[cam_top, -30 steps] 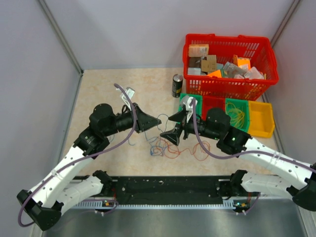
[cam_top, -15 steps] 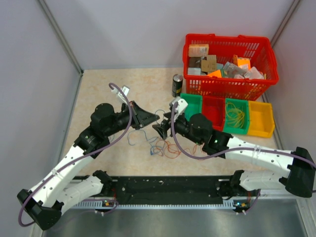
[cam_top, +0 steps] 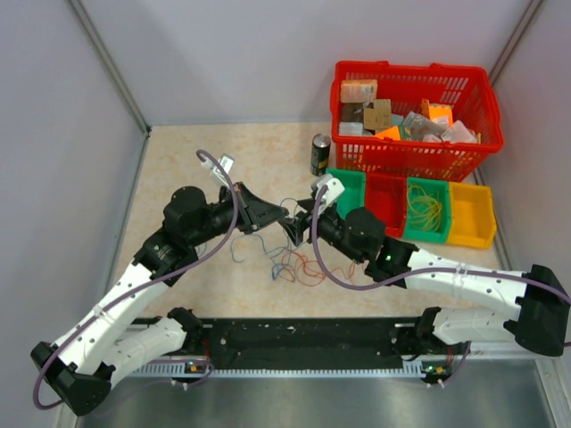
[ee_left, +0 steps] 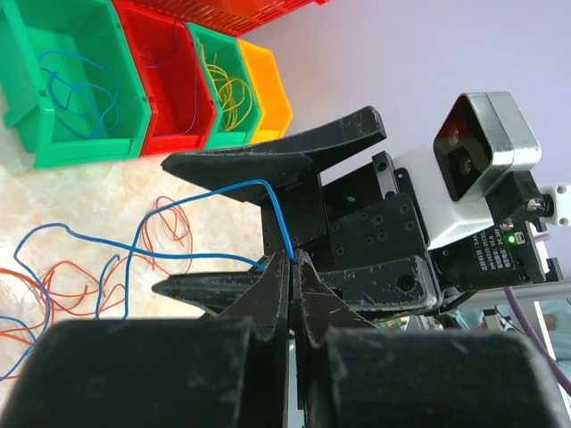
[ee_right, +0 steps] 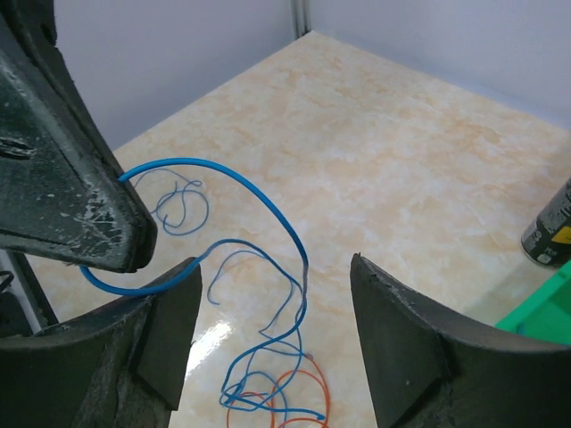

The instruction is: Untangle the cables

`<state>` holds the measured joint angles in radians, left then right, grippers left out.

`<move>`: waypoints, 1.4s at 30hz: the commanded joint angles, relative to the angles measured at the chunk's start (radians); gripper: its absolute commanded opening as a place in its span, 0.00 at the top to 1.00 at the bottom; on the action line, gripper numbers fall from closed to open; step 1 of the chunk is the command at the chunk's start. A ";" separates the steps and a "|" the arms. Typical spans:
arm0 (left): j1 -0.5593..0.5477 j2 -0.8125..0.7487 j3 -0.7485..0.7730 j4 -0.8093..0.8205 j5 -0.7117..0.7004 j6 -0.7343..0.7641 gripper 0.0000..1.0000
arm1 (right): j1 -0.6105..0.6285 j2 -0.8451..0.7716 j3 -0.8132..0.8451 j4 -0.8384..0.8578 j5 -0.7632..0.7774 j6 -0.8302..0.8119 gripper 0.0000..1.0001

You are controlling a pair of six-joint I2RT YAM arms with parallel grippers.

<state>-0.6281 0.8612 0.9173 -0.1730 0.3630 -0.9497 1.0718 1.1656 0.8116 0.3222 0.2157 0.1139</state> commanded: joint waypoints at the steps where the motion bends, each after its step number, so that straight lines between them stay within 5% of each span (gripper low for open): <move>1: -0.001 -0.016 0.012 0.046 0.014 -0.014 1.00 | 0.010 -0.004 0.018 0.046 0.093 0.020 0.33; 5: 0.001 -0.013 0.011 0.043 0.016 -0.023 1.00 | 0.010 0.003 0.012 0.057 0.110 0.055 0.33; 13: 0.001 -0.001 0.020 0.044 0.005 -0.054 1.00 | 0.008 0.014 -0.035 0.201 -0.088 0.052 0.31; 25: -0.001 -0.002 0.058 -0.014 -0.041 -0.006 1.00 | 0.010 -0.087 -0.129 0.107 0.014 0.015 0.33; 33: -0.001 0.019 0.106 -0.063 -0.055 0.028 1.00 | 0.010 -0.179 -0.154 0.041 -0.031 -0.046 0.14; 42: -0.001 0.030 0.106 -0.085 -0.072 -0.023 1.00 | 0.023 -0.040 -0.046 0.173 -0.056 0.006 0.01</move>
<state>-0.6285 0.8871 0.9894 -0.2649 0.3111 -0.9485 1.0740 1.0733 0.6773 0.3855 0.1570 0.1017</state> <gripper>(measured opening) 0.012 0.985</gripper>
